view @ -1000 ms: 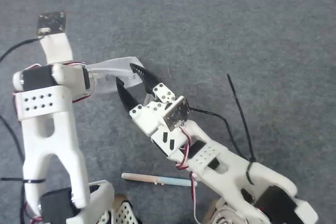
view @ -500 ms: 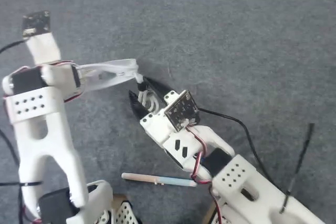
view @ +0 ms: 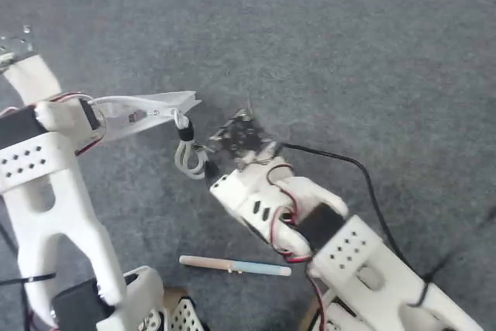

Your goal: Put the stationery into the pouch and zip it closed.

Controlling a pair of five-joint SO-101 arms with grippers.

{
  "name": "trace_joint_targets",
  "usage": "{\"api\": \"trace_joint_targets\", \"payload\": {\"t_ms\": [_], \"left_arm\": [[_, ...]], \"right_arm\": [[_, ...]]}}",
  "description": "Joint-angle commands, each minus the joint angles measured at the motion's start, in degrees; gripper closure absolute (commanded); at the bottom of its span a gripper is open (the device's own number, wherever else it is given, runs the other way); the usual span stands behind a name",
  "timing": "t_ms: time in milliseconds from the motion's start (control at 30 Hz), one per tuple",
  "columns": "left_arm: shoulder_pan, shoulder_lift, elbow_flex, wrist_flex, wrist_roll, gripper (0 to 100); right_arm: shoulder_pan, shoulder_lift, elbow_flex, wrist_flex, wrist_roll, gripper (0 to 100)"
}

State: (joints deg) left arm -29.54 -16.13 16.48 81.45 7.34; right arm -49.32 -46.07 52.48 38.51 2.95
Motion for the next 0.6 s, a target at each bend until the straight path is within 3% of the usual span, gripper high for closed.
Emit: {"api": "trace_joint_targets", "payload": {"t_ms": [0,567], "left_arm": [[-3.3,2.1,1.5,-0.5,1.2,98],[-3.3,2.1,1.5,-0.6,1.2,98]], "right_arm": [[-1.4,5.5,-4.0,0.7,3.7,85.4],[-1.5,31.9,-6.7,0.6,10.5,85.4]]}}
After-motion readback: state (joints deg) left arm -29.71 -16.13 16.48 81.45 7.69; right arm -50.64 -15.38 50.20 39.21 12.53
